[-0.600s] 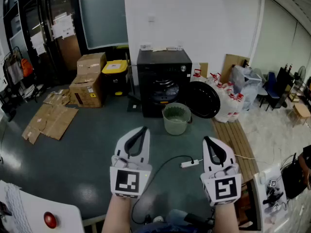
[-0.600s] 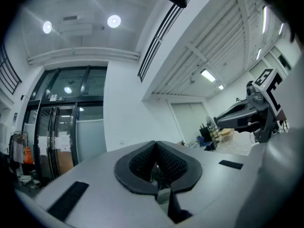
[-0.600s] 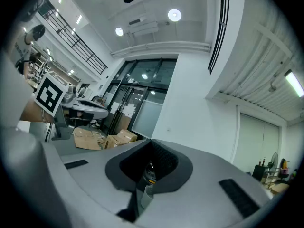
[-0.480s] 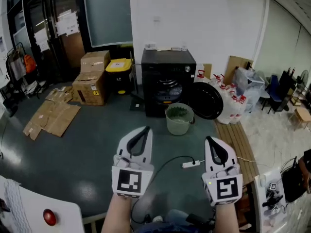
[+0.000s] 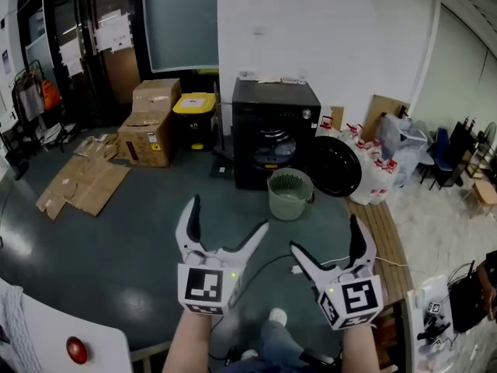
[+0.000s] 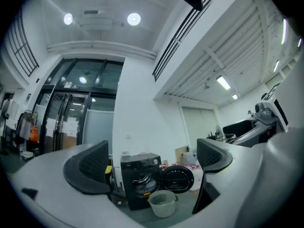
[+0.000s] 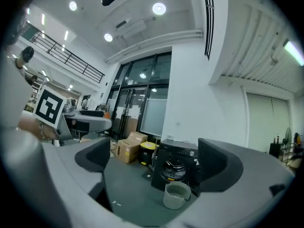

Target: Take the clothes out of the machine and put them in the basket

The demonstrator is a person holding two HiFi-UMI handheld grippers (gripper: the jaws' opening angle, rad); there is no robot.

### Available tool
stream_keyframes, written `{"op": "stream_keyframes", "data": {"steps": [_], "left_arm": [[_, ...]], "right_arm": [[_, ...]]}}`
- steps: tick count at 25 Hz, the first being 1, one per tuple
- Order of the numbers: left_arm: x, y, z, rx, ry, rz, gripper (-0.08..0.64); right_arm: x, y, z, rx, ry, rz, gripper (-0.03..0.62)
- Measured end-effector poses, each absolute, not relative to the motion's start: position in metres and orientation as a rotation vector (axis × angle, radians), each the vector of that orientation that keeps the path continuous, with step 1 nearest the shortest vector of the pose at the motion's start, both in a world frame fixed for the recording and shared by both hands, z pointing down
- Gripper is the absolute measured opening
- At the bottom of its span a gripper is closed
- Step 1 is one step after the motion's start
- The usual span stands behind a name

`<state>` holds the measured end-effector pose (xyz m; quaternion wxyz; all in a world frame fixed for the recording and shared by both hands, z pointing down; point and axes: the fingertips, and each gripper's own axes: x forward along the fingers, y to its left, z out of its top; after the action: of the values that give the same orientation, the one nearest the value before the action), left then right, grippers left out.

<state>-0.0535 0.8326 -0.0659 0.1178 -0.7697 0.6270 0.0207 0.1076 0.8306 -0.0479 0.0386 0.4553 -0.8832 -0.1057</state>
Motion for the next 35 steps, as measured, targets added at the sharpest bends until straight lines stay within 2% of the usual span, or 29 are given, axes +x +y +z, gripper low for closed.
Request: {"op": "stream_keyframes", "data": {"steps": [11, 27, 35], "left_arm": [[-0.07, 0.732, -0.045, -2.281, 1.866, -0.099, 0.546], [-0.069, 0.48, -0.041, -2.267, 1.955, -0.177, 0.546], [-0.073, 0.42, -0.018, -2.293, 2.005, -0.215, 0.546]], "right_arm": [[0.116, 0.722, -0.044, 1.522, -2.592, -0.386, 0.549], [0.117, 0.465, -0.032, 1.393, -2.546, -0.367, 0.548], [0.12, 0.4, -0.016, 1.389, -2.533, -0.314, 0.546]]}}
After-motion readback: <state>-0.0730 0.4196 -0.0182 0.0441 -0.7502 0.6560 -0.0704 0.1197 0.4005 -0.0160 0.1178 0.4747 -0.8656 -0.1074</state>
